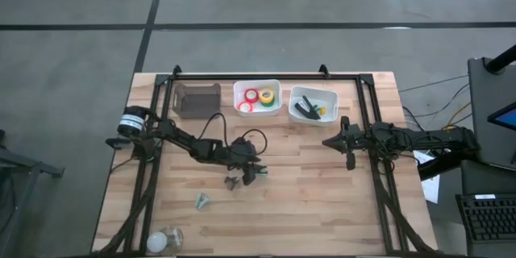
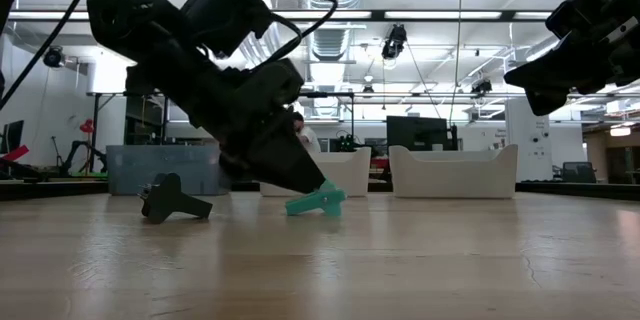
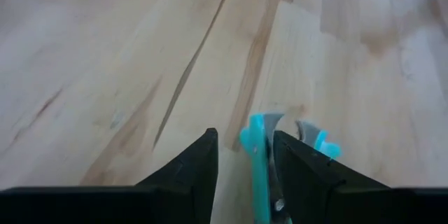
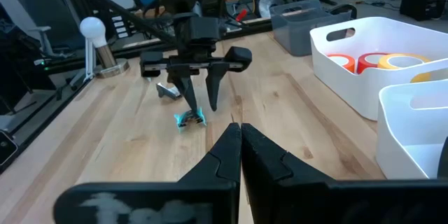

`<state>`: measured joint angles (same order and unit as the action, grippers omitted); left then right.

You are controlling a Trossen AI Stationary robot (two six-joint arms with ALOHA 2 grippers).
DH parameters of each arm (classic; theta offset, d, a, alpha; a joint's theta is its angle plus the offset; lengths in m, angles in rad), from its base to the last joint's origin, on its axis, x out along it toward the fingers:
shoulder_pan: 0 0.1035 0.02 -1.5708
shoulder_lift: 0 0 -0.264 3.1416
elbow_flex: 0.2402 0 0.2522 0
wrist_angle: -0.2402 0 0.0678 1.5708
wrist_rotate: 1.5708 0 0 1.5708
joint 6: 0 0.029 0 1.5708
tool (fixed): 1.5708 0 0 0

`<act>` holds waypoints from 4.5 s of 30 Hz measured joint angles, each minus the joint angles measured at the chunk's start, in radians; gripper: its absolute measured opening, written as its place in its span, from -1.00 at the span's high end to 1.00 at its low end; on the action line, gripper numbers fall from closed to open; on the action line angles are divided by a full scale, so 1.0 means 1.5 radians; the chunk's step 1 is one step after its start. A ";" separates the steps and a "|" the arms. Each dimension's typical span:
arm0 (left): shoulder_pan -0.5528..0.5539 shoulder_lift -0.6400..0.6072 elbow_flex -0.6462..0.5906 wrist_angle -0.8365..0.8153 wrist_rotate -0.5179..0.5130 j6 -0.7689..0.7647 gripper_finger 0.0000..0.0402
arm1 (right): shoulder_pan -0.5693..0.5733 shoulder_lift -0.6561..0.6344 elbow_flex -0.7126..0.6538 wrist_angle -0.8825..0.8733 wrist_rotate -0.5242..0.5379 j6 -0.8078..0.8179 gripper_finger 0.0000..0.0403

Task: Pick and place Stapler, Stapler remover, tape
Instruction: Put the top right blue staple remover into the black bin, then put the black staple remover into the black bin

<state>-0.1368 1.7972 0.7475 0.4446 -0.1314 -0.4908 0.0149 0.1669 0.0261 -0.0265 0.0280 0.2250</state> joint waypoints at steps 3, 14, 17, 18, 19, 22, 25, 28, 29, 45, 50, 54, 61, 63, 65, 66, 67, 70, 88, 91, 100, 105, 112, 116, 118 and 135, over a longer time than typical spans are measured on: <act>0.000 0.001 0.000 0.011 0.000 -0.001 0.30 | 0.000 0.000 0.000 0.000 0.000 0.000 0.96; 0.000 0.037 0.008 0.040 0.000 -0.031 0.42 | 0.000 0.000 0.000 0.000 0.000 0.000 0.96; 0.000 0.040 0.007 0.055 0.001 -0.025 0.46 | 0.000 0.000 0.000 0.000 0.000 0.000 0.96; 0.000 0.039 0.007 0.055 0.000 -0.024 0.48 | 0.000 0.000 0.000 0.000 0.000 0.000 0.96; 0.000 0.037 0.006 0.055 0.000 -0.024 0.49 | 0.000 0.000 0.000 0.000 0.000 0.000 0.96; 0.000 0.036 0.006 0.055 0.001 -0.023 0.53 | 0.000 0.000 0.000 0.000 0.000 0.000 0.96; -0.001 0.036 0.006 0.055 0.001 -0.018 0.60 | 0.000 0.000 0.000 0.000 0.000 0.000 0.96; -0.001 0.036 0.005 0.058 0.001 -0.021 0.71 | 0.000 0.000 0.000 0.000 0.000 0.000 0.96; -0.001 0.036 0.005 0.059 0.000 -0.021 0.75 | 0.000 0.000 0.000 0.000 0.000 0.000 0.96; 0.000 0.031 0.004 0.070 -0.038 -0.010 0.98 | 0.000 0.000 0.000 0.000 0.000 0.000 0.96; 0.000 0.016 0.002 0.070 -0.045 -0.001 0.98 | 0.000 0.000 0.000 0.000 0.000 0.000 0.96; 0.000 0.002 0.000 0.060 -0.051 0.003 0.99 | 0.000 0.000 0.000 0.000 0.000 0.000 0.96; -0.001 -0.052 -0.001 -0.026 -0.094 0.017 0.99 | 0.000 0.000 0.000 0.000 -0.001 0.000 0.96; -0.001 -0.077 -0.002 -0.072 -0.119 0.018 0.99 | 0.000 0.001 0.000 0.000 0.000 0.000 0.96; -0.001 -0.107 -0.007 -0.111 -0.152 0.018 0.99 | 0.000 0.000 0.000 0.000 -0.001 0.000 0.96; -0.001 -0.125 -0.013 -0.128 -0.167 0.019 0.99 | 0.000 0.000 0.000 0.000 -0.001 0.000 0.96; -0.001 -0.142 -0.019 -0.141 -0.182 0.020 0.99 | 0.000 0.000 0.000 0.000 -0.001 0.000 0.96; -0.001 -0.204 -0.042 -0.188 -0.236 0.019 0.99 | 0.000 0.000 0.000 0.000 0.000 0.000 0.96; 0.049 -0.543 -0.220 -0.309 -0.674 0.028 0.99 | 0.000 0.000 0.000 0.000 0.000 0.000 0.96; 0.092 -0.559 -0.243 -0.308 -0.664 0.008 0.99 | 0.000 0.000 0.000 0.000 0.000 0.000 0.96; 0.250 -0.554 -0.272 -0.308 -0.542 -0.011 0.96 | 0.000 0.000 0.000 0.000 0.000 0.000 0.96; 0.321 -0.545 -0.272 -0.304 -0.461 -0.008 0.98 | 0.000 0.000 0.000 0.000 0.000 0.000 0.96; 0.361 -0.525 -0.272 -0.307 -0.432 0.040 0.97 | 0.000 0.000 0.000 0.000 0.000 0.000 0.96; 0.369 -0.501 -0.272 -0.312 -0.431 0.040 0.98 | 0.000 0.000 0.000 0.000 0.000 0.000 0.96; 0.373 -0.488 -0.272 -0.312 -0.422 0.027 0.99 | 0.000 0.000 0.000 0.000 0.000 0.000 0.96; 0.378 -0.458 -0.259 -0.304 -0.405 0.026 0.89 | 0.000 0.000 0.000 0.000 0.000 0.000 0.96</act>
<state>0.4303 1.1099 0.3583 -0.0116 -0.7395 -0.4525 0.0147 0.1665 0.0261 -0.0265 0.0280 0.2249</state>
